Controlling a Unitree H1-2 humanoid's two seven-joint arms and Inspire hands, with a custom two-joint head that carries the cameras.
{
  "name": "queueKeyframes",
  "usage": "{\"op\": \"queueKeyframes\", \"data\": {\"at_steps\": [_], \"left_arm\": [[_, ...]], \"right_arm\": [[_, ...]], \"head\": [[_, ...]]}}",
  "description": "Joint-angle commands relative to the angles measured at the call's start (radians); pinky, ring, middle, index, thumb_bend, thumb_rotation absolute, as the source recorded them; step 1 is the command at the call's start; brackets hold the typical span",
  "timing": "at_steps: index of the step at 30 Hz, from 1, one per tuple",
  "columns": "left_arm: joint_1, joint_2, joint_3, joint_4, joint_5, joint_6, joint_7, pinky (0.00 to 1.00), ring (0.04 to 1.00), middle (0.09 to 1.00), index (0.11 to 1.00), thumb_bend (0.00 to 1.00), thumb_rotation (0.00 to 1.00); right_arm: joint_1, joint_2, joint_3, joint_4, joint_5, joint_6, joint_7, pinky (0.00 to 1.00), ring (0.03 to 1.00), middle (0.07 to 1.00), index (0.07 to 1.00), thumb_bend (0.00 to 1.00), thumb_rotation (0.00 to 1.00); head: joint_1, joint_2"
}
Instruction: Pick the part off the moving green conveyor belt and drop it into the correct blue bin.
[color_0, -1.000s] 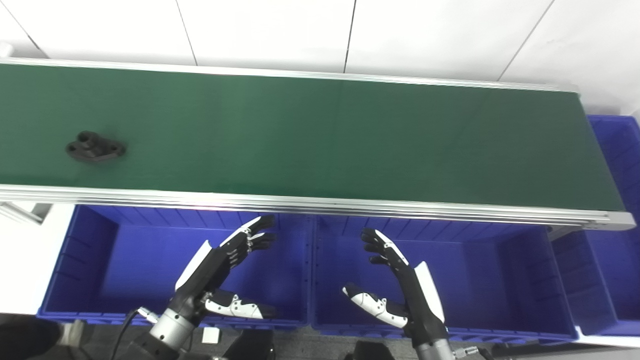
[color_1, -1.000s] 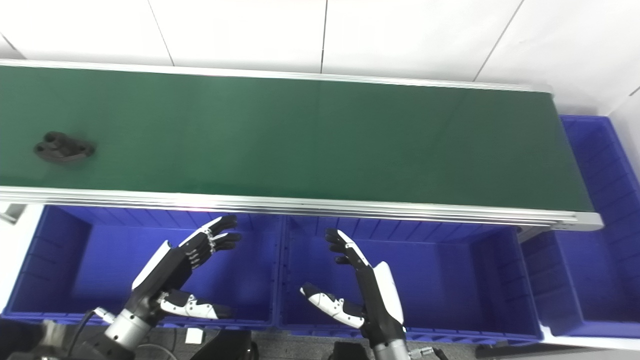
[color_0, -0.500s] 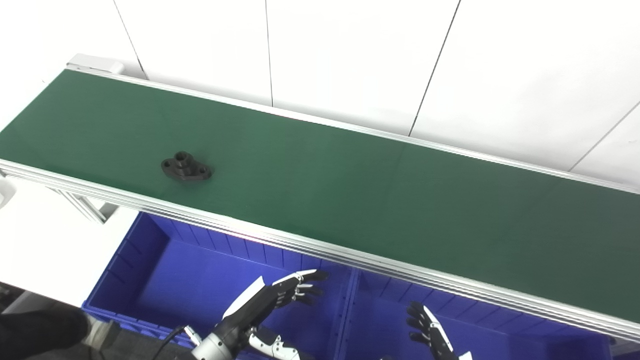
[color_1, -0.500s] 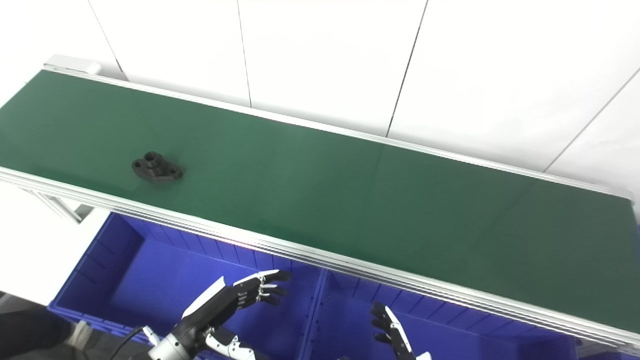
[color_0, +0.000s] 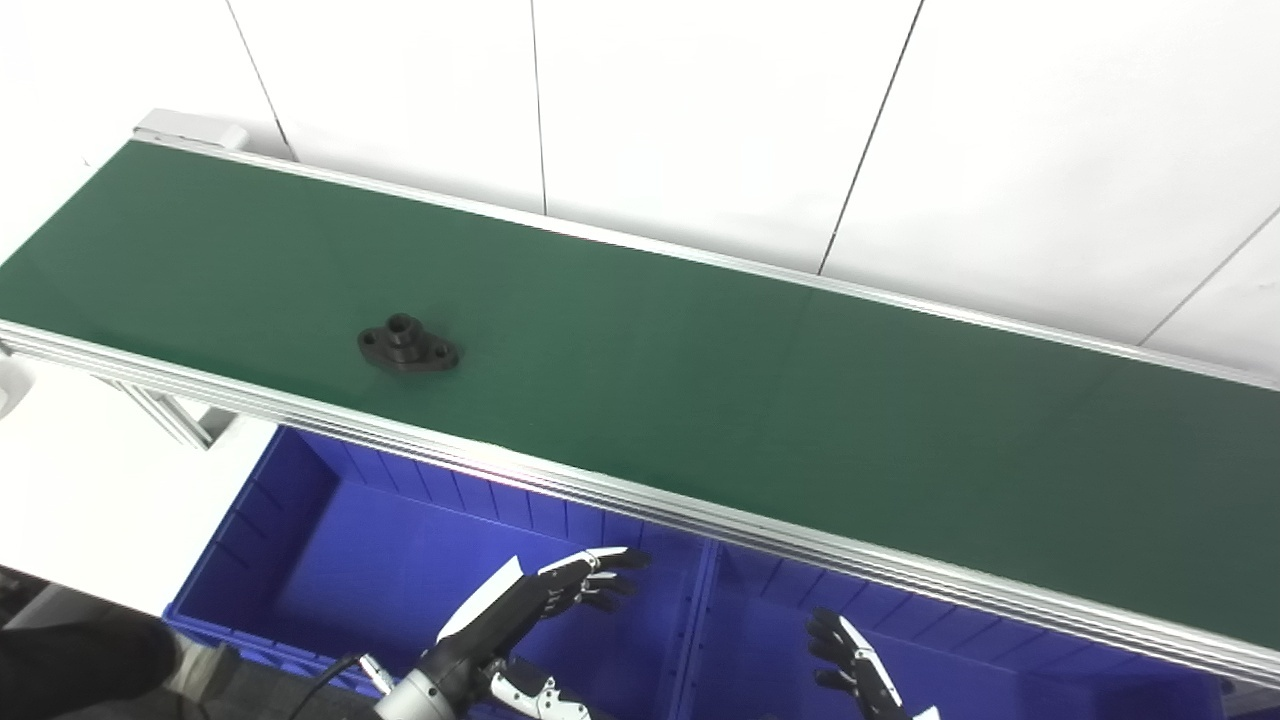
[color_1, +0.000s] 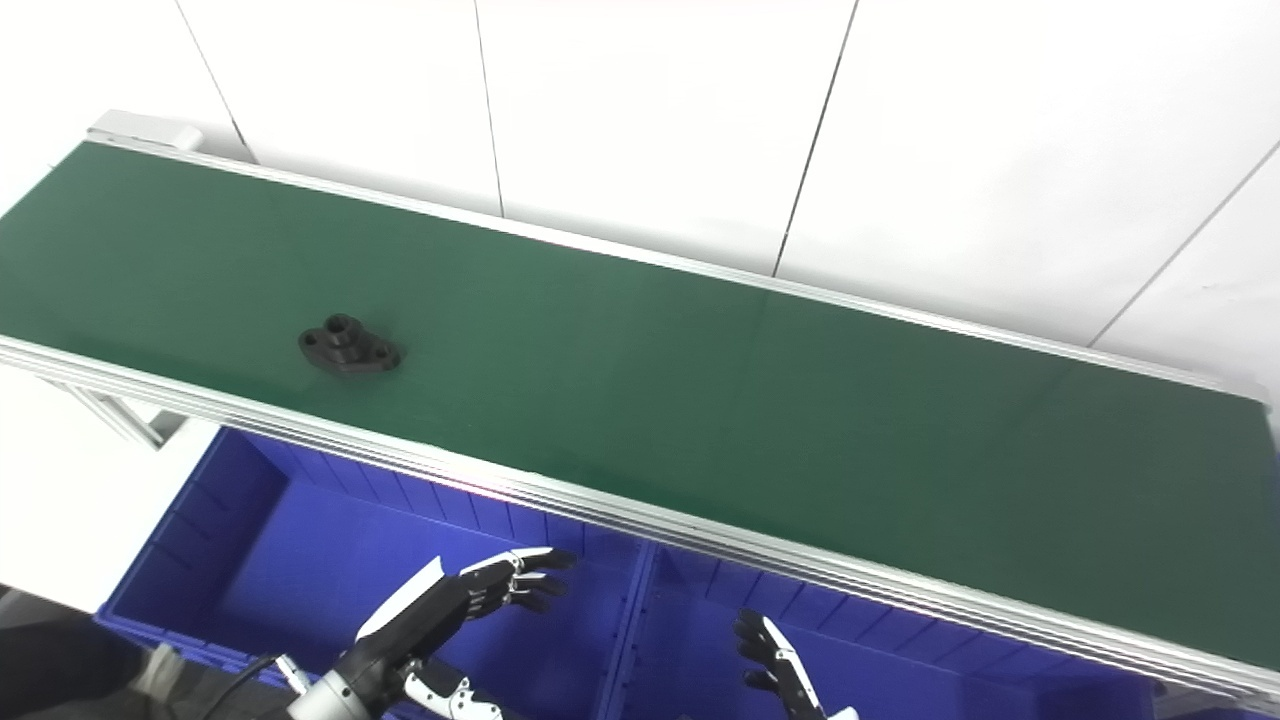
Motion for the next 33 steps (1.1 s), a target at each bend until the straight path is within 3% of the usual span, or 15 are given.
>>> {"op": "queueKeyframes", "data": {"at_steps": [1, 7, 10, 16, 26, 33], "left_arm": [[-0.008, 0.007, 0.000, -0.017, -0.004, -0.036, 0.024, 0.75, 0.800, 0.882, 0.836, 0.82, 0.18], [-0.017, 0.017, -0.009, -0.013, -0.004, -0.036, 0.034, 0.76, 0.815, 0.887, 0.838, 0.81, 0.16], [-0.024, 0.022, -0.012, -0.005, -0.004, -0.036, 0.039, 0.75, 0.815, 0.887, 0.838, 0.81, 0.16], [-0.035, 0.026, -0.011, 0.005, -0.026, -0.036, 0.023, 0.77, 0.826, 0.900, 0.845, 0.81, 0.14], [-0.052, 0.038, 0.004, 0.005, -0.042, -0.036, 0.009, 0.79, 0.839, 0.926, 0.883, 0.75, 0.16], [-0.055, 0.042, 0.032, 0.009, -0.064, -0.036, -0.022, 0.82, 0.849, 0.933, 0.903, 0.69, 0.15]], "right_arm": [[-0.016, -0.002, 0.002, -0.024, 0.007, -0.061, -0.020, 0.70, 0.801, 0.828, 0.866, 0.55, 0.39], [-0.042, 0.008, -0.014, -0.077, 0.020, -0.061, -0.009, 0.68, 0.799, 0.828, 0.866, 0.56, 0.40], [-0.071, 0.013, -0.028, -0.128, 0.019, -0.055, 0.006, 0.70, 0.808, 0.835, 0.868, 0.57, 0.47], [-0.144, 0.012, -0.056, -0.214, -0.020, -0.025, 0.035, 0.69, 0.796, 0.832, 0.863, 0.59, 0.50], [-0.293, 0.040, -0.108, -0.278, -0.081, 0.044, 0.087, 0.66, 0.775, 0.825, 0.853, 0.62, 0.43], [-0.417, 0.061, -0.099, -0.279, -0.140, 0.153, 0.164, 0.68, 0.786, 0.847, 0.855, 0.63, 0.39]], "head": [[-0.007, 0.002], [-0.041, 0.010], [-0.063, 0.017], [-0.126, 0.039], [-0.245, 0.092], [-0.332, 0.126]]}}
